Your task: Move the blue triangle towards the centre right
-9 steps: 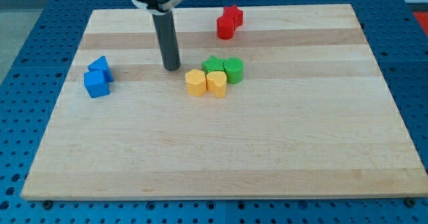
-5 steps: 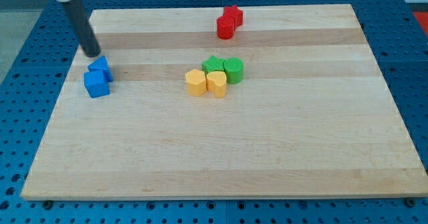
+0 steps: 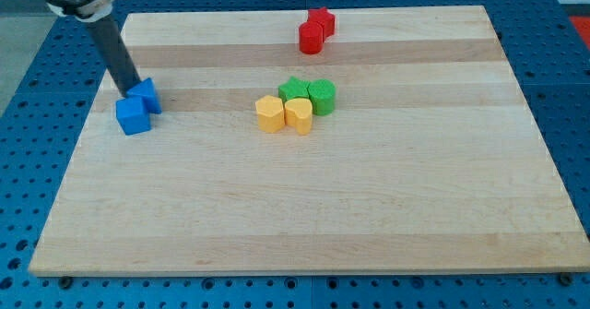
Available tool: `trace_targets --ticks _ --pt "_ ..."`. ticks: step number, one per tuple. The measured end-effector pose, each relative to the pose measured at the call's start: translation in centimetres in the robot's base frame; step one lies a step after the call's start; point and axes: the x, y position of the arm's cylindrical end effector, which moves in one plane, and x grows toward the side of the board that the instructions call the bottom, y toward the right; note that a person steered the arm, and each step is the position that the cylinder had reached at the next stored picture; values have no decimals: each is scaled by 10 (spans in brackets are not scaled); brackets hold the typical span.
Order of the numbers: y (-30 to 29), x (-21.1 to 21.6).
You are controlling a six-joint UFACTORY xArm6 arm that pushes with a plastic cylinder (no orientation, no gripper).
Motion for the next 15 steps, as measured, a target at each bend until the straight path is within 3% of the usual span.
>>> trace_targets --ticks 7,13,15 --pt "92 63" --pt "157 152" --pt "184 155"
